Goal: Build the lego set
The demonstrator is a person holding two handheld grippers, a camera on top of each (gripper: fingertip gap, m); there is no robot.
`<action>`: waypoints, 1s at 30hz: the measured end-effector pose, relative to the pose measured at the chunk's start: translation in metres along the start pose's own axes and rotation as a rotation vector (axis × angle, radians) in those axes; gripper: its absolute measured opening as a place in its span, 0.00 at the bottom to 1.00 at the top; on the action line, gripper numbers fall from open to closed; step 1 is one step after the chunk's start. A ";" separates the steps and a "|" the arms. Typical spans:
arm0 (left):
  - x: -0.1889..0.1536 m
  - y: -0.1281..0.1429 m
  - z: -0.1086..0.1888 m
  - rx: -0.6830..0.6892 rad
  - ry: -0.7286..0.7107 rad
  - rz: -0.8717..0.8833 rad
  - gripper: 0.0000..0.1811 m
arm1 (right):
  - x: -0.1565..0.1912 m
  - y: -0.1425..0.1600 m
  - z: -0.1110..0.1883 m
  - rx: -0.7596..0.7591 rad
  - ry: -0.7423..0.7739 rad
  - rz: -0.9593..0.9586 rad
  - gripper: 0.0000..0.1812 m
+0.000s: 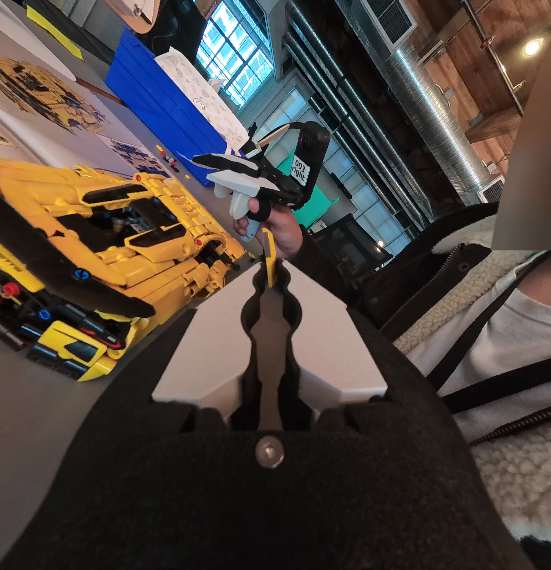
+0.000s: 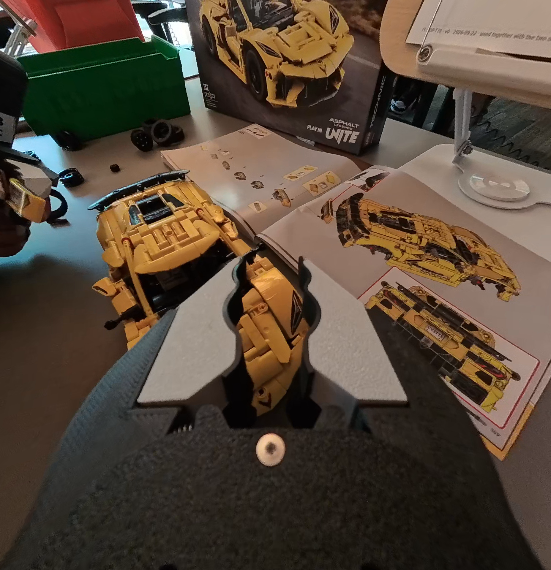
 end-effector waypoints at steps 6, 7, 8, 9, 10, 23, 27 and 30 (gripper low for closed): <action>0.000 0.000 0.000 0.003 -0.004 0.002 0.03 | 0.000 0.001 0.001 0.002 -0.002 0.000 0.17; 0.000 0.000 0.000 0.002 -0.005 0.001 0.03 | 0.000 0.001 0.001 0.001 0.000 -0.001 0.17; 0.000 0.000 0.000 0.003 -0.006 0.001 0.03 | 0.000 0.001 0.001 -0.001 0.000 0.000 0.17; 0.000 0.000 0.000 0.003 -0.008 0.002 0.03 | 0.000 0.001 0.001 0.000 -0.002 -0.001 0.17; 0.001 0.000 0.000 0.003 -0.010 0.004 0.03 | 0.000 0.001 0.001 0.003 -0.003 -0.002 0.17; 0.004 -0.001 0.004 -0.034 0.003 0.045 0.03 | 0.018 -0.010 0.006 -0.087 -0.140 0.071 0.22; 0.004 0.000 0.002 -0.050 0.125 0.137 0.03 | 0.078 -0.021 0.005 -0.142 -0.390 0.383 0.26; 0.002 0.005 -0.003 -0.015 0.190 0.188 0.03 | 0.117 -0.018 -0.005 -0.090 -0.432 0.544 0.27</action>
Point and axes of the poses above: each gripper's, where its closed fingertips meet, z back along the fingers, y out of its underside, x = y × z across the jaws, the point moved 10 cm from there along z, back along the fingers, and after that the axes turned 8 degrees about x, right-handed, at the moved point
